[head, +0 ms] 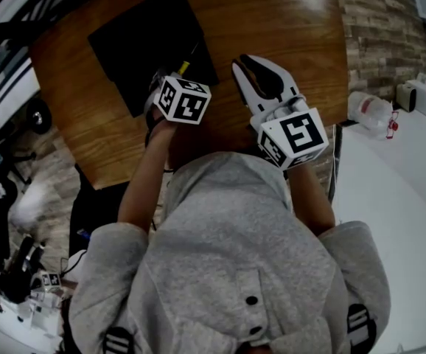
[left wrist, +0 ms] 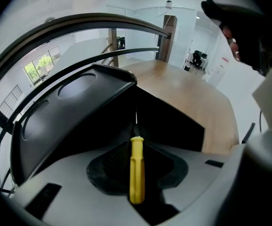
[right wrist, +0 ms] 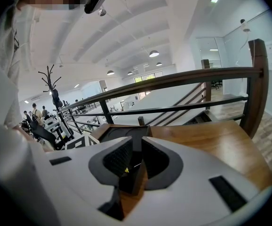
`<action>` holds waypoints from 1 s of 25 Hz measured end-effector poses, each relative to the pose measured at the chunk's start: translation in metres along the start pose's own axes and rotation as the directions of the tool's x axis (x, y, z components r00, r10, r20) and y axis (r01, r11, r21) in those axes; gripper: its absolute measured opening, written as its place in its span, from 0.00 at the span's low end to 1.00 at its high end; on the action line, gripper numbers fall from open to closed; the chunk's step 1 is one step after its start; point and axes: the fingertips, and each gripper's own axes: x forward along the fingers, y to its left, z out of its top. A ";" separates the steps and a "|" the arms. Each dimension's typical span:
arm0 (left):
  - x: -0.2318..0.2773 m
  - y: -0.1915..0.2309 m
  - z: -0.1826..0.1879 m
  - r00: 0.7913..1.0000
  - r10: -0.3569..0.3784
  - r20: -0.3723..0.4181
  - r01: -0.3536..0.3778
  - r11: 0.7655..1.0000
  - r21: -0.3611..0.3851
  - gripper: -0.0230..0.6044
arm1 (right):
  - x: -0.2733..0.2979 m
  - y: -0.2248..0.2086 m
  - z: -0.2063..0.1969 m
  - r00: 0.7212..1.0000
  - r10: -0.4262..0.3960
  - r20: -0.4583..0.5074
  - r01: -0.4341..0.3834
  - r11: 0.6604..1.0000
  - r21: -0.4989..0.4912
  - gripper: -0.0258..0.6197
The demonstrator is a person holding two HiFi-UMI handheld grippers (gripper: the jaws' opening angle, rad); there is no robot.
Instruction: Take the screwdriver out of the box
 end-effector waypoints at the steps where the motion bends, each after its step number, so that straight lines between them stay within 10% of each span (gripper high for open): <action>1: 0.000 0.001 0.001 1.000 -0.003 0.002 0.003 1.000 -0.004 0.20 | 0.000 0.000 0.001 1.000 0.001 0.000 -0.001 1.000 -0.001 0.15; 25: -0.007 0.007 -0.009 1.000 -0.022 0.023 0.021 0.999 0.028 0.17 | -0.026 0.017 0.020 0.999 -0.005 0.049 0.006 1.000 -0.031 0.10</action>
